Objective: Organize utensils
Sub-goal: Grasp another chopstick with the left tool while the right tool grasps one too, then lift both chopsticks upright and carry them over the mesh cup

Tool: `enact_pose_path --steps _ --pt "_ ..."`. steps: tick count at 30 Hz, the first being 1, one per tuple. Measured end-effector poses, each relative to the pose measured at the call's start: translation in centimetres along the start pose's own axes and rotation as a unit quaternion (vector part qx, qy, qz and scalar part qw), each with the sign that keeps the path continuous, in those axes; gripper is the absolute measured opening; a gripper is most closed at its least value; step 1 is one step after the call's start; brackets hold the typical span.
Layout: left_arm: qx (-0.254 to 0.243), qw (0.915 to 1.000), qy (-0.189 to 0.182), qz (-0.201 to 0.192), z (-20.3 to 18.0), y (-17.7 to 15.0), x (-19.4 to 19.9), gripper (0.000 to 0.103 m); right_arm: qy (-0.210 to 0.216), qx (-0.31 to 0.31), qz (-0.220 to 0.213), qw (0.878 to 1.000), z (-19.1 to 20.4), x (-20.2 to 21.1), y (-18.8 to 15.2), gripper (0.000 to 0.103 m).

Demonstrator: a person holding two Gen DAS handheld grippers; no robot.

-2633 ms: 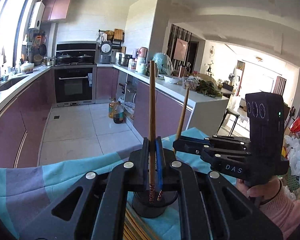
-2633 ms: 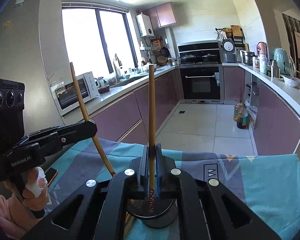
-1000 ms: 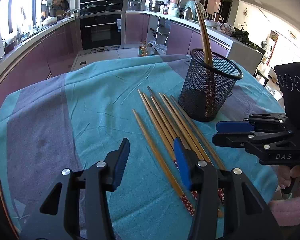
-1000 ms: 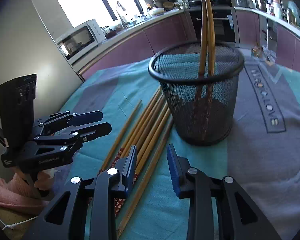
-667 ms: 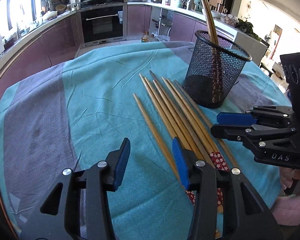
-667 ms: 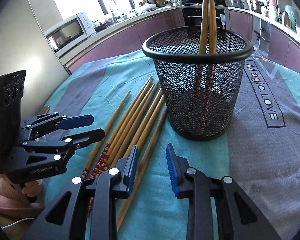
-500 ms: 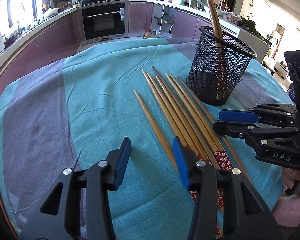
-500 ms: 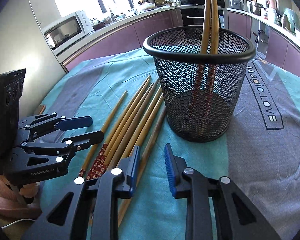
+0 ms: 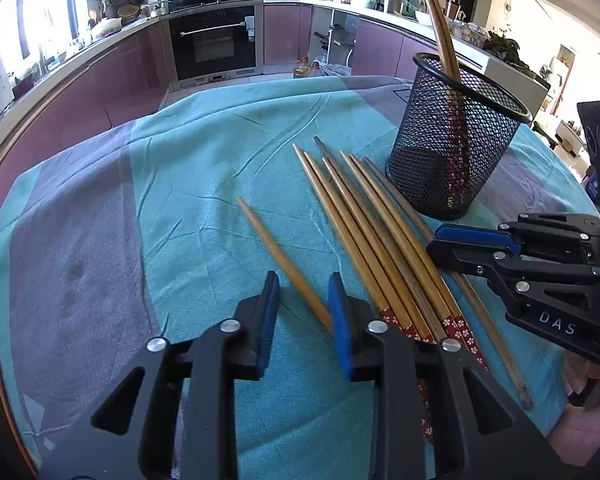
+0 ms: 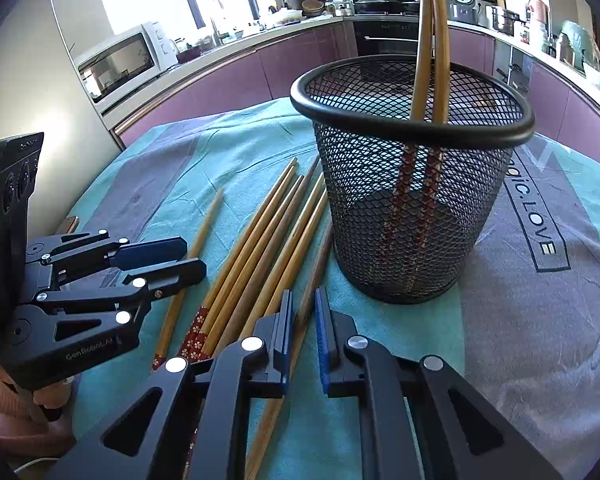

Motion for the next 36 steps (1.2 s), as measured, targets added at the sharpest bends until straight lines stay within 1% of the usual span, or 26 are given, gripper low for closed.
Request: enact_pose_path --steps 1,3,6,10,15,23,26,29,33,36 --pt "0.004 1.0000 -0.002 0.000 0.0 0.0 0.0 0.020 0.004 -0.006 0.001 1.000 -0.1 0.0 0.0 0.009" --pt "0.016 0.9998 -0.009 -0.001 0.2 0.0 0.0 0.013 0.010 -0.017 0.001 1.000 -0.4 0.2 -0.1 0.008" --pt "0.027 0.9996 -0.013 -0.003 0.3 -0.1 0.2 0.007 0.021 -0.026 0.000 0.999 -0.8 0.8 -0.2 0.007" --pt "0.035 0.9992 -0.019 -0.007 0.2 -0.3 0.5 0.007 0.034 -0.019 -0.006 0.999 -0.5 1.5 -0.2 0.006" --pt "0.026 0.9982 -0.048 -0.023 -0.9 0.0 1.4 0.007 0.049 -0.001 -0.006 0.999 0.3 2.0 -0.3 0.006" --pt "0.003 0.9982 -0.060 -0.004 -2.2 -0.3 0.4 0.008 0.036 0.015 0.017 0.999 0.3 1.3 -0.9 0.006" --pt "0.004 0.9978 -0.067 0.003 -2.1 -0.5 -0.1 0.008 0.029 0.015 0.018 0.999 0.1 1.1 -0.7 0.006" --pt "0.005 0.9973 -0.072 0.006 -1.9 -0.5 -0.4 0.008 0.028 0.017 0.028 0.999 0.0 0.6 -0.9 0.008" --pt "0.011 0.9970 -0.076 0.009 -1.8 -0.2 -0.6 0.008 0.031 0.017 0.025 0.999 0.1 0.7 -0.7 0.007" --pt "0.015 0.9971 -0.074 0.006 -1.6 -0.1 -0.4 0.007 0.040 0.022 0.015 0.999 0.3 1.6 -0.6 0.006"
Point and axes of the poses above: each gripper's, at about its wrist camera, not at the fingertips, and x roughly against the way its jaws point, z to its left, y to its top, the point moved 10 cm from there along -x, roughly the way its jaws point, and after that the axes turned 12 degrees about -x, right-handed, at the moved point
